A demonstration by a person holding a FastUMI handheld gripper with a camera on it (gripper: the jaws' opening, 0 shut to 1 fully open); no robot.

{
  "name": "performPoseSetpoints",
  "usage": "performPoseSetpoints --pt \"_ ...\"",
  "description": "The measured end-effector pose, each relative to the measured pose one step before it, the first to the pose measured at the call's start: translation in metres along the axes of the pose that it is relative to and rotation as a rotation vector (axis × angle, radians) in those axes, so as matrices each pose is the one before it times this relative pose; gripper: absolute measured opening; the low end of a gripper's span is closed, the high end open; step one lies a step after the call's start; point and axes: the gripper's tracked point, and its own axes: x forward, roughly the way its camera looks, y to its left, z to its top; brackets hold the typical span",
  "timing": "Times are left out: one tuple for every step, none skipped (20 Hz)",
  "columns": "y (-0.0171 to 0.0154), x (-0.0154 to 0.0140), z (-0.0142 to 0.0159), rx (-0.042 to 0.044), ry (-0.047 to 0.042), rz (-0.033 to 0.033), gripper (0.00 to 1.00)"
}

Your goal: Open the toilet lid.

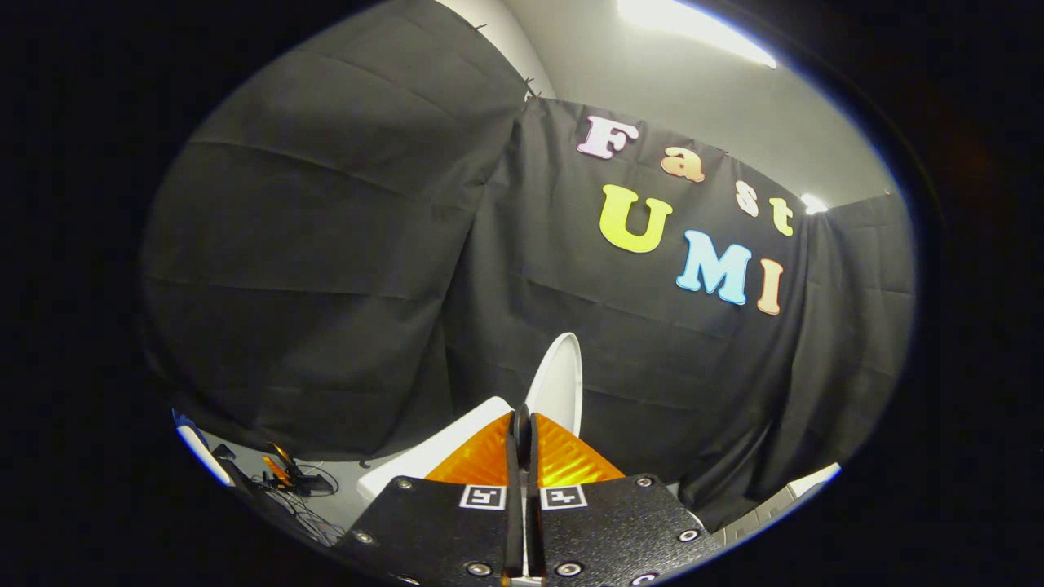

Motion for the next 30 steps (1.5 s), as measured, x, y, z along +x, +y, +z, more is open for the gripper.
performPoseSetpoints --pt "-0.00132 -0.0005 -0.00075 0.0057 0.00487 0.00041 0.03" --pt "0.00045 0.00045 -0.00108 0.01562 0.00837 0.01167 0.03" --pt "0.00153 -0.00111 0.00046 0.02295 0.00927 0.02102 0.07" --pt "0.00177 0.00103 0.00119 0.03502 0.01215 0.0323 0.11" --pt "-0.00213 -0.00095 0.00263 0.05093 0.00691 0.02197 0.18" --pt "-0.0069 -0.00309 0.00564 0.0699 -0.00822 0.00182 0.21" --pt "-0.00767 -0.00794 0.01373 0.08095 -0.02696 0.002 0.29" --pt "-0.00198 -0.00505 0.0147 0.08016 -0.03741 0.01917 0.46" --pt "-0.00108 -0.00608 0.01558 0.06696 -0.03227 0.02691 0.62" --pt "-0.00129 -0.00449 0.0136 0.04962 -0.02946 0.0194 0.79" --pt "-0.00289 -0.00674 0.0162 0.03258 -0.02801 0.01586 0.96" --pt "-0.00395 -0.00587 0.01753 0.02157 -0.0281 0.0183 0.95" --pt "-0.00127 -0.00659 0.01832 0.01255 -0.03286 0.01923 0.95" --pt "-0.0037 -0.00942 0.01835 0.00005 -0.03662 0.01138 0.95" --pt "-0.00799 -0.00913 0.01696 -0.01292 -0.03486 0.00005 0.95" --pt "-0.0127 -0.00833 0.01294 -0.02029 -0.02599 -0.00446 0.95" --pt "-0.01212 -0.00755 0.01032 -0.02052 -0.01994 -0.00466 0.95" --pt "-0.01141 -0.00745 0.00665 -0.01966 -0.01653 -0.00295 0.95" --pt "-0.01397 -0.00626 0.00389 -0.02119 -0.00946 0.00043 0.95" --pt "-0.0173 -0.00696 0.00218 -0.01899 0.00265 -0.00964 0.95" --pt "-0.01874 -0.00665 0.00019 -0.01776 0.00844 -0.01015 0.95" --pt "-0.02037 -0.0056 0.00007 -0.01401 0.00773 -0.01127 0.95" --pt "-0.02104 -0.00542 0.00304 -0.00686 -0.00006 -0.01126 0.95" --pt "-0.02057 -0.00469 0.00226 -0.00278 -0.00328 -0.00758 0.95" --pt "-0.0223 -0.00405 0.00144 -0.00187 -0.00278 -0.00969 0.95" --pt "-0.02291 -0.00432 0.00111 -0.00454 -0.00033 -0.01135 0.95" --pt "-0.02375 -0.00352 0.00178 -0.00856 0.00001 -0.01451 0.95" --pt "-0.02365 -0.00323 0.00271 -0.01092 -0.00292 -0.01547 0.95" --pt "-0.02034 -0.00351 0.00106 -0.01148 -0.00158 -0.00865 0.95" --pt "-0.01937 -0.00434 0.00021 -0.01083 0.00343 -0.00716 0.95"
